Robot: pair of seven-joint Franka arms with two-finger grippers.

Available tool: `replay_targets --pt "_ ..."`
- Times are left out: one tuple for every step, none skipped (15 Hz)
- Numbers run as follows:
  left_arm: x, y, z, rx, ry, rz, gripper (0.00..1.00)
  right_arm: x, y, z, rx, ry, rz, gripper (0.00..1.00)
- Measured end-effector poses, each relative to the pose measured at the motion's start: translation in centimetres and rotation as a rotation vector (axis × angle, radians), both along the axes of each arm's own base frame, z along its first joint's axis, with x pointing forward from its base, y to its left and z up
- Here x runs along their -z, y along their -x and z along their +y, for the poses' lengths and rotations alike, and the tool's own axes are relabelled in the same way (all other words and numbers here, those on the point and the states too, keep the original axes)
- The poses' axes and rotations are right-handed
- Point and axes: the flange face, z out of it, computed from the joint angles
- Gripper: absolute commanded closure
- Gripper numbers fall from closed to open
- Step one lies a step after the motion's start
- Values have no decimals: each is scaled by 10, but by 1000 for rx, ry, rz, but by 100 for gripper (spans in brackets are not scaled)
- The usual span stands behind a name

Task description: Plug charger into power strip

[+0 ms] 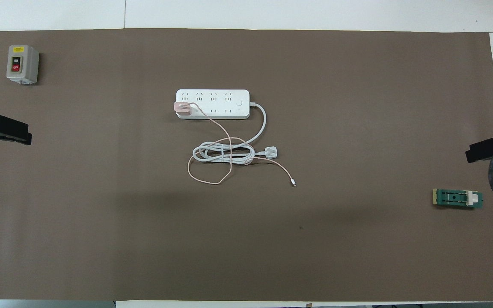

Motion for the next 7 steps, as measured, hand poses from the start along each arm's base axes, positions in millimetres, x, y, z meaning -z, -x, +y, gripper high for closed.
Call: replay_targets --pt "0 0 0 2 1 -4 0 0 0 0 0 0 0 0" --pt "0 -1 0 3 1 -10 0 0 0 0 0 0 0 0" --pt "-1 -2 0 3 2 -14 0 0 0 0 0 0 0 0" --pt "-1 -2 -1 3 4 -16 0 0 0 0 0 0 0 0" --pt "-1 -2 -1 3 11 -17 0 0 0 0 0 0 0 0" --pt "-1 -2 -2 3 19 -17 0 0 0 0 0 0 0 0" --pt "-1 -2 -3 3 24 -18 0 0 0 0 0 0 0 0"
